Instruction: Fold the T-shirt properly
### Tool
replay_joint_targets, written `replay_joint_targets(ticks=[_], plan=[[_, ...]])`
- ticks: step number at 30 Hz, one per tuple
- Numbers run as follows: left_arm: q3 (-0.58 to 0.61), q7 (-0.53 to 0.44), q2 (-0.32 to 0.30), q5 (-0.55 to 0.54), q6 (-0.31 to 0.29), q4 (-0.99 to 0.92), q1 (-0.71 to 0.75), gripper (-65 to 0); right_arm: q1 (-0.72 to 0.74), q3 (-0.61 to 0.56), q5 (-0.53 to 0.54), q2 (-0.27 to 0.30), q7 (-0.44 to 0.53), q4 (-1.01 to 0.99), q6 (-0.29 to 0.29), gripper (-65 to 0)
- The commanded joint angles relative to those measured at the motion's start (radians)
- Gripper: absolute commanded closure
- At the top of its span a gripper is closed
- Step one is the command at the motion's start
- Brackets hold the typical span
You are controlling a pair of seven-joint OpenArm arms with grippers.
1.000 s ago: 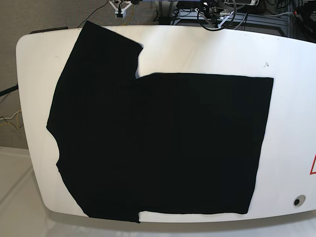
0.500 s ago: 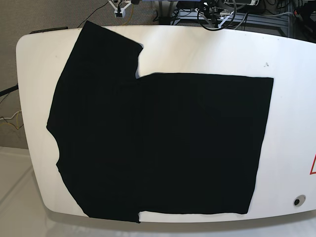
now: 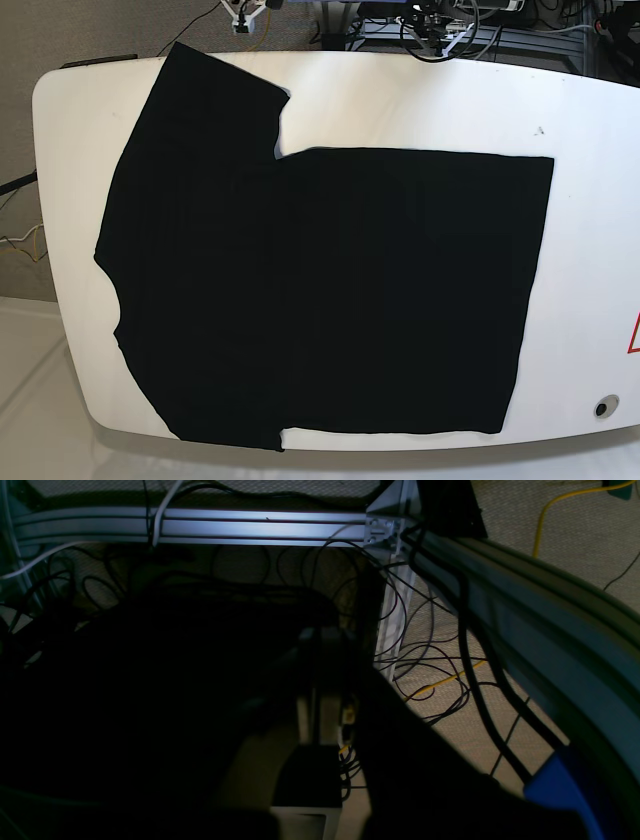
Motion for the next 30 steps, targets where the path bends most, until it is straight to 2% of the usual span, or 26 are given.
replay_joint_targets(ticks=[1,30], plan=[[0.001,-0.001,-0.002,-0.006,-0.001,0.001,-0.001,0.0,-0.005,-0.001,0.001,0.001,0.002,-0.001,0.003,-0.5],[0.006,-0.005,0.0,-0.009,-0.002,-0.004,-0.001,-0.2,-0.011,-0.001,-0.002,0.004,0.015,0.003,0.002,-0.1]])
